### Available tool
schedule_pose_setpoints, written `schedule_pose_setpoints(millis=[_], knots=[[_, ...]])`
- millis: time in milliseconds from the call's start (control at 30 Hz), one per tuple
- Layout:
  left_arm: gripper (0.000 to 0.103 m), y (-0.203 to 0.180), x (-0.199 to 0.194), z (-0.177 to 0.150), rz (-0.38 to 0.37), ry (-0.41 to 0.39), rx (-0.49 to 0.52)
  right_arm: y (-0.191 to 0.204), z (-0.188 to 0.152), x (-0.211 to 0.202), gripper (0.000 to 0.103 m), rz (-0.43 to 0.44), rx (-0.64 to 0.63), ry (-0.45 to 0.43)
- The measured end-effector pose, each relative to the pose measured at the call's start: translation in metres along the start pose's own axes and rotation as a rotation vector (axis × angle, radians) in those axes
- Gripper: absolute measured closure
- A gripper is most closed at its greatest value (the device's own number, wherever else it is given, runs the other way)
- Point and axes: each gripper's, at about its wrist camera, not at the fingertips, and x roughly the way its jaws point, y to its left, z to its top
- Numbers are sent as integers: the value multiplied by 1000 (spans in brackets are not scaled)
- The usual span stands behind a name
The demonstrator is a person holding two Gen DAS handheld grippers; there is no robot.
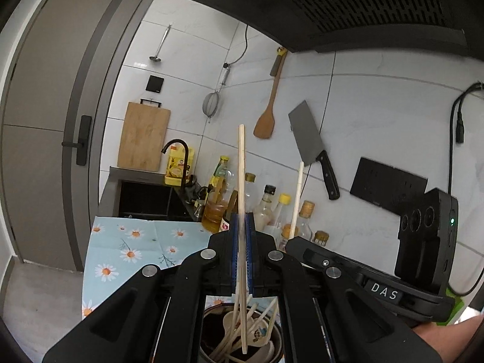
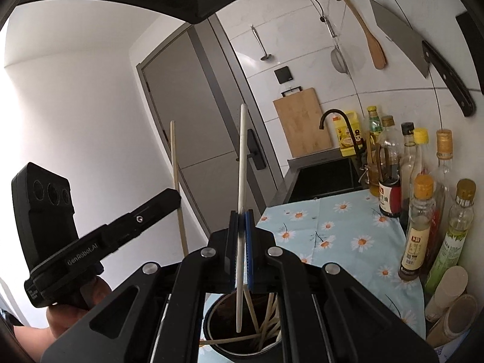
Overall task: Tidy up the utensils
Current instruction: 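Lower the chopsticks into the holder and open both tools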
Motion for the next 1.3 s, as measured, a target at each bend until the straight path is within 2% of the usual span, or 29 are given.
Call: schedule_pose_setpoints(millis=[433,567,633,867,933,1000,1067,1200,1300], knots=[[99,10,9,-41,13,29,28,7,-38,6,97,-60,-27,45],[98,11,9,-46,24,72,20,7,-40,3,94,-53,4,60],[98,11,7,-47,28,81,17,8,-40,-1,86,-54,11,57],[98,11,-9,-46,33,90,9,16,-35,-20,85,-65,10,43],[98,9,-17,-44,27,94,5,20,-35,-27,83,-74,9,41],[89,6,-25,-43,24,97,10,24,-34,-34,77,-80,9,48],[87,3,-35,-41,22,98,18,28,-34,-42,76,-91,1,52],[87,-2,-51,-40,17,125,23,41,-35,-66,63,-125,-19,65],[79,-8,-68,-43,10,150,22,48,-41,-84,54,-144,-30,73]])
